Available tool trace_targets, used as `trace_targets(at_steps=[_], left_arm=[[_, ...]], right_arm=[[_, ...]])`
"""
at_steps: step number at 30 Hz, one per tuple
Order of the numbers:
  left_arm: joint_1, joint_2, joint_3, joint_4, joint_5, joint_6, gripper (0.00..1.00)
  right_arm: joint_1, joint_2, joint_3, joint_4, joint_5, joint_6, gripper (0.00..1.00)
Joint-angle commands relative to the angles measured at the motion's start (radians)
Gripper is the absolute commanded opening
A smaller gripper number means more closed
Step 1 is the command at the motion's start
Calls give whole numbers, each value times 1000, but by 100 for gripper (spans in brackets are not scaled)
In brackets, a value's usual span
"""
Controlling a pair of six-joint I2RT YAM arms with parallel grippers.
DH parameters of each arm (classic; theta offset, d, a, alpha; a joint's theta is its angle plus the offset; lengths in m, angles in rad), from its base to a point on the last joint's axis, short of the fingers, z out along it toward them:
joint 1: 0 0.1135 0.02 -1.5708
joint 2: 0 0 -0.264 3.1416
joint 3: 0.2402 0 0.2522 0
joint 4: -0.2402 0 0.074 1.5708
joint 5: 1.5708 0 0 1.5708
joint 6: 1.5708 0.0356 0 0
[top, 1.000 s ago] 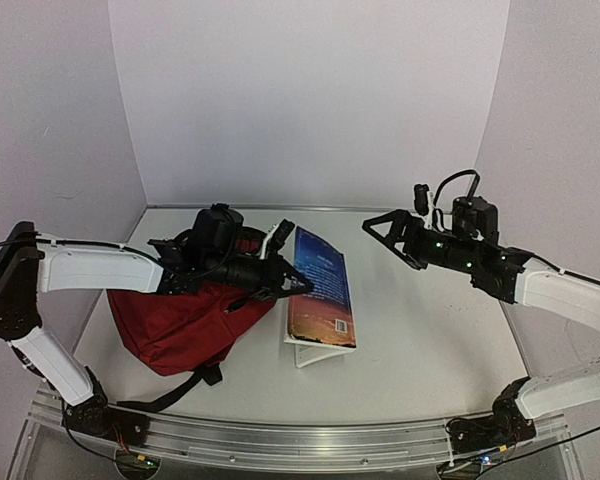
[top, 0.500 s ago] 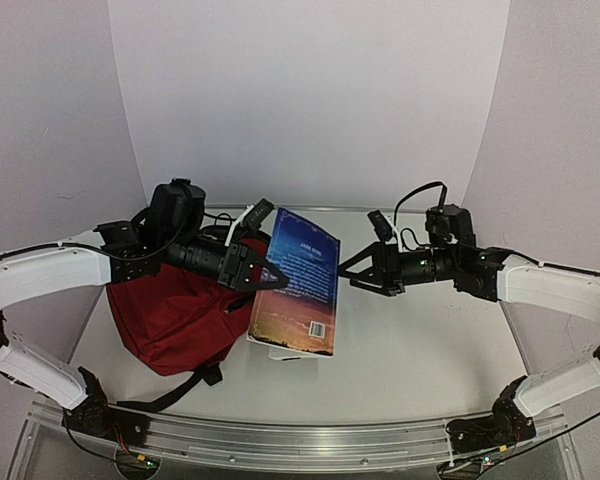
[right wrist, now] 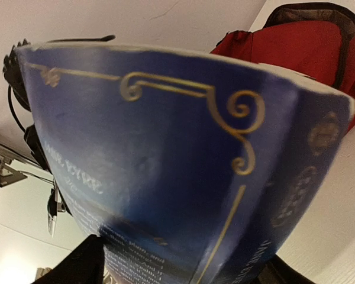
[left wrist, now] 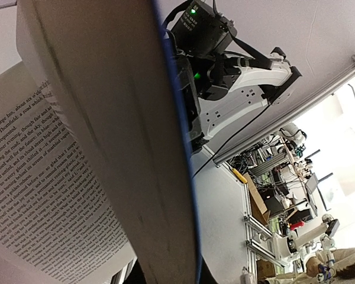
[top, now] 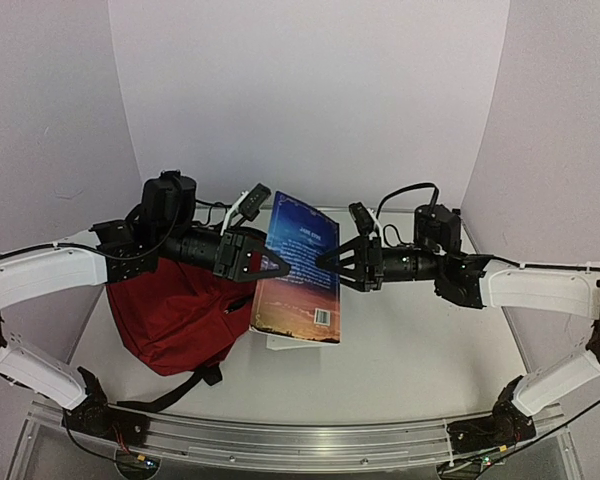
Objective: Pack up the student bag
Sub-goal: Pick up the book from the center of the board.
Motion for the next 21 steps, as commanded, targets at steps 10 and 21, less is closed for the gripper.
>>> trace_targets(at_steps=[10,21], left_arm=[[3,-146,-27,152,-175,-13,14],[12,-203,-98,101,-348,-67,99]], right_arm=[[15,-74,-38,413,49,178,6],[15,-155,-45,477,51,200,0]])
